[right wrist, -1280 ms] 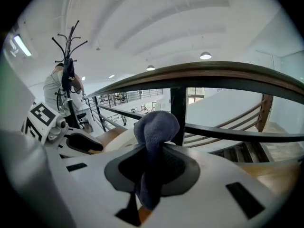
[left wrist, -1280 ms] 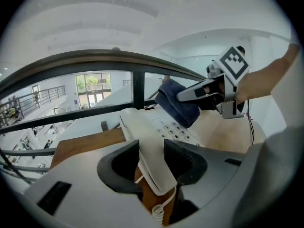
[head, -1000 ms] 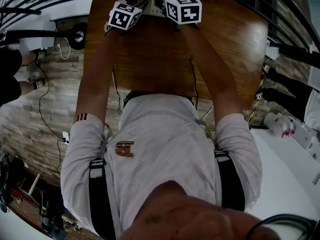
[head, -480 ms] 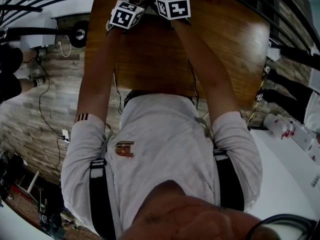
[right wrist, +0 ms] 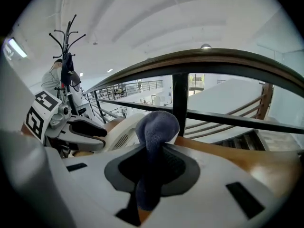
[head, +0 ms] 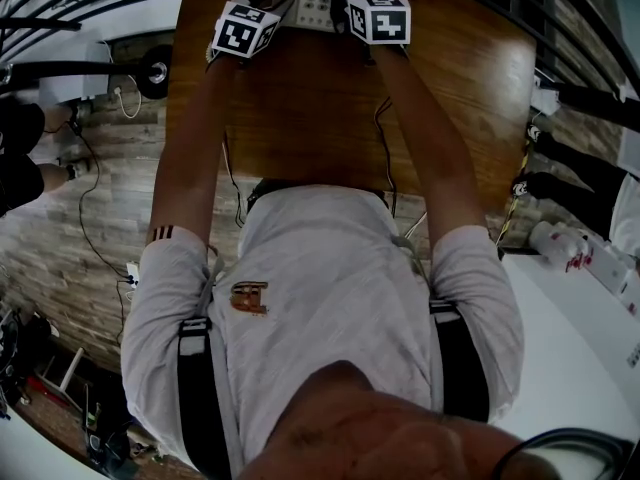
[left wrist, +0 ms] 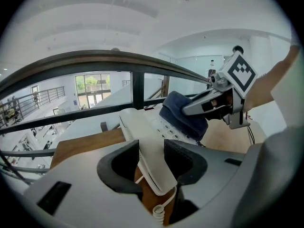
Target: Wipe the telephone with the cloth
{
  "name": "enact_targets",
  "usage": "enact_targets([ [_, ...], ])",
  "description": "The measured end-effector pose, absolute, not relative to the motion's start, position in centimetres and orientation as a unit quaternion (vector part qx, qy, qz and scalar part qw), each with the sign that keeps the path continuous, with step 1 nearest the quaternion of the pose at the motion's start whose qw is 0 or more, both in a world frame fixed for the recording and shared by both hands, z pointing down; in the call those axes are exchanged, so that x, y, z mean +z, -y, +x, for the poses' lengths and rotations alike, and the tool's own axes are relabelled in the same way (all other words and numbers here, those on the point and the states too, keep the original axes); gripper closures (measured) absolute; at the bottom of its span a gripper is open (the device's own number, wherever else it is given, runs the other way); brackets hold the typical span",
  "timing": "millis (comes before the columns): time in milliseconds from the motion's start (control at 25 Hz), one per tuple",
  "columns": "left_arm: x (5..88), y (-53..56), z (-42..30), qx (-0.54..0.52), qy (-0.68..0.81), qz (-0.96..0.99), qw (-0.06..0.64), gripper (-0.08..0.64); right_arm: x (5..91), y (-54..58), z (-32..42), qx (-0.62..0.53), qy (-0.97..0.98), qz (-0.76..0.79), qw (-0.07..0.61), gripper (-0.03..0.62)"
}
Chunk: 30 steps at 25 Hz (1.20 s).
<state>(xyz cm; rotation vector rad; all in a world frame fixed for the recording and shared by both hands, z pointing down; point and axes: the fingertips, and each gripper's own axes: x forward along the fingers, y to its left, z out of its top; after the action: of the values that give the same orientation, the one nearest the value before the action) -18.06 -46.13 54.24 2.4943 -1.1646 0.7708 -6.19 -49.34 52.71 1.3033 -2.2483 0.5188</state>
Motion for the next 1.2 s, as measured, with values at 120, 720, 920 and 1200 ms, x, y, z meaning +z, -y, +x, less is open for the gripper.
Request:
enact_targets([
  [120,54.2,46.2,-18.1,0.267,0.403,0.864,0.142,0.399,51.9,48.9,-5.0,0.193,0.821,0.485,0.232,0.514],
  [720,54.4,46.2,-18.1,0.265,0.406,0.863,0.143,0.399,51.4,43.7,-13.5,0.256,0.855,0.419,0.168,0.514],
  [920,54.6,46.2,-18.4,0.261,0.408,0.863,0.145,0.399,53.3,44.1,-14.7,0.269,0.844,0.425,0.185,0.514],
  [1200,54.7,46.2,-18.3,0.263,0.408,0.863,0.144,0.399,54.5,45.0,-12.2,0.240,0.835,0.442,0.224,0.514],
])
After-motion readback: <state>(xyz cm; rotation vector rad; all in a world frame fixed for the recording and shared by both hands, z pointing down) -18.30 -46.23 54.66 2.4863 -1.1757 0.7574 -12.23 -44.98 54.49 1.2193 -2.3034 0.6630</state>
